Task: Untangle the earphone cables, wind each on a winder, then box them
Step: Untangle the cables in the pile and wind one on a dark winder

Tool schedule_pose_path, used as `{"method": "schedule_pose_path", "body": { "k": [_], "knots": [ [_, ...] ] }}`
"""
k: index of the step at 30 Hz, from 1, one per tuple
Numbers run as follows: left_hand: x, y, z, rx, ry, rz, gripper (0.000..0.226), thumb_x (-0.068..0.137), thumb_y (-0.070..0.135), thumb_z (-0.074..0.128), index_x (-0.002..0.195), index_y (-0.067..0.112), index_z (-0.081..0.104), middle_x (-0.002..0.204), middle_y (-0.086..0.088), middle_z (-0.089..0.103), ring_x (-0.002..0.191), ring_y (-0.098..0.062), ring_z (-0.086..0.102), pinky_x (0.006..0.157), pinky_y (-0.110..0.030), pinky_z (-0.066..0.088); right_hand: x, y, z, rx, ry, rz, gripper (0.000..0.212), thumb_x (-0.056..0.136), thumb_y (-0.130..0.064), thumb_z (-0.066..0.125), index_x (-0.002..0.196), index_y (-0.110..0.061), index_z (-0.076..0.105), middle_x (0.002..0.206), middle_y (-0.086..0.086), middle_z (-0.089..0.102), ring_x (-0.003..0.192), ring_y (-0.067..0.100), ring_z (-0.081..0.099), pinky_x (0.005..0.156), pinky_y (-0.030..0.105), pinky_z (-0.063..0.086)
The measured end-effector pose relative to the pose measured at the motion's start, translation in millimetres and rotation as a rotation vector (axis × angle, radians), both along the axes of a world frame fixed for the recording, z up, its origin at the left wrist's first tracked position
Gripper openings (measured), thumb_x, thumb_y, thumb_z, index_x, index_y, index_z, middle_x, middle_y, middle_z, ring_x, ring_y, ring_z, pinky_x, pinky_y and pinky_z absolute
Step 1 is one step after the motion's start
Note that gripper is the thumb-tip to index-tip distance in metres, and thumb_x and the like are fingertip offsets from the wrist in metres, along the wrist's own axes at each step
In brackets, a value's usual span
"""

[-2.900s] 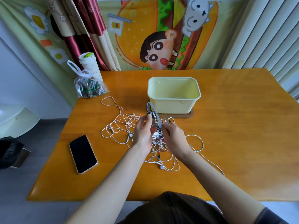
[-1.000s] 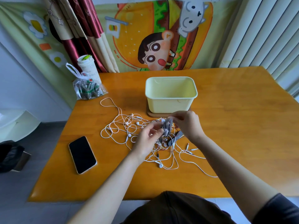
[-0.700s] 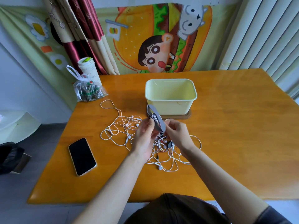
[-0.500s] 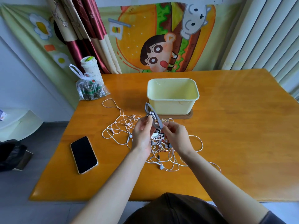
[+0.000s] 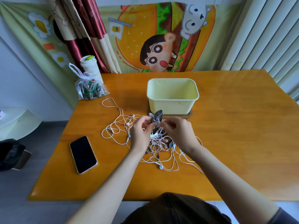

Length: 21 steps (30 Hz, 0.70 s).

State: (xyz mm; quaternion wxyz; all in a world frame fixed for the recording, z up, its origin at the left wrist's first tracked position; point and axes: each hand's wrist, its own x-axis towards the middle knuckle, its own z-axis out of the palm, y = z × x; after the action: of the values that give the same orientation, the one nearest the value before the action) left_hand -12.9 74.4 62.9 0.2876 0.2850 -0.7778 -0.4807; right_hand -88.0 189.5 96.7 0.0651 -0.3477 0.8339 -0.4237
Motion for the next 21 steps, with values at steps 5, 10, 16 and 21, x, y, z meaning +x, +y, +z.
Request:
{"method": "schedule_pose_path", "body": {
  "k": [5,10,16,21],
  "knots": [
    [2.5,-2.7,-4.0,0.001,-0.064,-0.148,0.013,0.086,0.011,0.067,0.099,0.009,0.067,0.088,-0.001,0.067,0.079,-0.010,0.059,0.064,-0.008,0.043,-17.9,5.7,4.2,-0.024,0.045,-0.010,0.024,0.086,-0.033,0.065,0.072,-0.013,0.063,0.062,-0.006,0.053,0.054,0.005,0.045,0.053,0.016,0.035],
    [5.1,-3.7,-3.3,0.100,-0.061,-0.220,0.011,0.088,0.012,0.064,0.100,0.012,0.065,0.086,0.002,0.065,0.071,0.004,0.055,0.065,-0.012,0.044,-25.8,3.2,-0.3,-0.033,0.059,-0.048,0.024,0.086,-0.033,0.065,0.076,-0.011,0.067,0.069,-0.003,0.057,0.059,0.004,0.049,0.054,0.015,0.035],
    [7.8,-12.3,-0.9,0.099,-0.163,-0.332,0.012,0.088,0.016,0.065,0.100,0.013,0.063,0.085,-0.002,0.061,0.079,-0.015,0.055,0.071,-0.026,0.047,-26.0,3.2,-4.8,-0.041,0.082,-0.040,0.027,0.082,-0.036,0.066,0.080,-0.009,0.068,0.075,-0.003,0.058,0.064,0.007,0.052,0.057,0.016,0.040],
    [9.6,-18.8,3.1,0.148,-0.251,-0.415,0.012,0.089,0.018,0.065,0.101,0.016,0.063,0.098,-0.013,0.065,0.092,-0.028,0.061,0.082,-0.038,0.051,-27.0,3.5,-4.9,-0.033,0.020,-0.053,0.025,0.079,-0.036,0.069,0.071,-0.013,0.064,0.066,-0.003,0.059,0.058,0.006,0.052,0.055,0.012,0.041]
  ]
}}
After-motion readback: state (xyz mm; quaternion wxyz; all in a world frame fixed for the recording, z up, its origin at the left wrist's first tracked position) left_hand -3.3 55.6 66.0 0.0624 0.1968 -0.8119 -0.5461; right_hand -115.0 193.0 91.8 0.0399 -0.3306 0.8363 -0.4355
